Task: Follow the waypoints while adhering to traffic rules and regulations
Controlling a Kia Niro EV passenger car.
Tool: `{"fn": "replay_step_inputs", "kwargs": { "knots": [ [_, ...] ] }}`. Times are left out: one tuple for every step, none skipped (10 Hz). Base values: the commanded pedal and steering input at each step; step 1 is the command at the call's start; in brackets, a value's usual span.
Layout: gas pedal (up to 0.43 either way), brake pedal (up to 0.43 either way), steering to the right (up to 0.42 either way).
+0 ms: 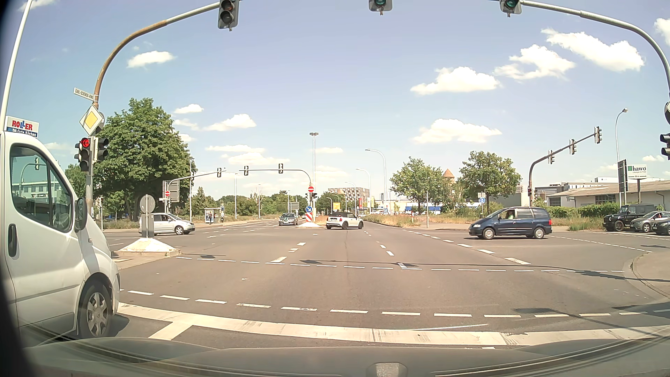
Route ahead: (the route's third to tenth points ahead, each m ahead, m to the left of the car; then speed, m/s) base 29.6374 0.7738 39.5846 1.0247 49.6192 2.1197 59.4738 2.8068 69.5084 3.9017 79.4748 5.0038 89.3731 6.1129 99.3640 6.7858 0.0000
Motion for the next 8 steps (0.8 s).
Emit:
{"fn": "replay_step_inputs", "kwargs": {
  "knots": [
    [0.000, 0.335, 0.002],
    [0.000, 0.335, 0.003],
    [0.000, 0.335, 0.002],
    [0.000, 0.335, 0.002],
    [0.000, 0.335, 0.002],
    [0.000, 0.335, 0.002],
    [0.000, 0.335, 0.002],
    [0.000, 0.335, 0.002]
  ]
}}
